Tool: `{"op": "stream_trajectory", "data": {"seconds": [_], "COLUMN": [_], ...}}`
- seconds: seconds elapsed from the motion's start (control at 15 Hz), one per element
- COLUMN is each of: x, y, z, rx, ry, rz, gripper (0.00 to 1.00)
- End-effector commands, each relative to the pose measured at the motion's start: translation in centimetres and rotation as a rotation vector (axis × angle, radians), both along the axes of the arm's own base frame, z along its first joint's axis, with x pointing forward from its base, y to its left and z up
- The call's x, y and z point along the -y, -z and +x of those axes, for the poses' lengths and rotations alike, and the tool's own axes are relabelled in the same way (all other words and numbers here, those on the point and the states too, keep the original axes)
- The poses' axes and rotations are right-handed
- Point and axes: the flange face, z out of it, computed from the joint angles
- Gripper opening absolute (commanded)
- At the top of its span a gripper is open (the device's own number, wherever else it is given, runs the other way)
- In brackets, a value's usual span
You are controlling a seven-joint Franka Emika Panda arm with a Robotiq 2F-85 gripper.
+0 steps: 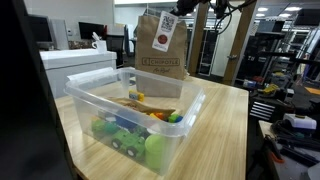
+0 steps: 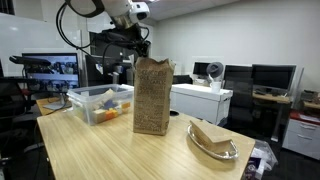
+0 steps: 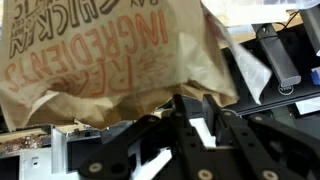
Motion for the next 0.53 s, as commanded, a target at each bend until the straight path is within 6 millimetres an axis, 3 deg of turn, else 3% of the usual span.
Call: {"op": "stream_trajectory", "data": {"seconds": [0.0, 0.27, 0.47], "x": [-1.1, -2.3, -3.0], "y": [-0.1, -2.9, -7.7], "z": [-2.3, -3.5, -3.7], "rx": [0.030, 0.039, 0.107], "ry": [0.008, 0.018, 0.056], "rz": [-0.013, -0.008, 0.011], "gripper": [0.56, 0.81, 0.98]}}
